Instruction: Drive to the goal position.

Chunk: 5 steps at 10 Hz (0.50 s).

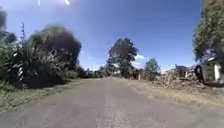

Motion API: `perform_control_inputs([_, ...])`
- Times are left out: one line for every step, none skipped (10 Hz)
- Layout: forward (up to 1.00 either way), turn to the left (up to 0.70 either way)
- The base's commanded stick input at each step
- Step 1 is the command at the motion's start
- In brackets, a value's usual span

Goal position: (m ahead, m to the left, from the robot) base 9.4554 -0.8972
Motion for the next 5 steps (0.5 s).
perform_control_inputs([1.0,0.05])
perform_control_inputs([1.0,0.15])
perform_control_inputs([1.0,0.27])
perform_control_inputs([1.0,0.39])
perform_control_inputs([1.0,0.24])
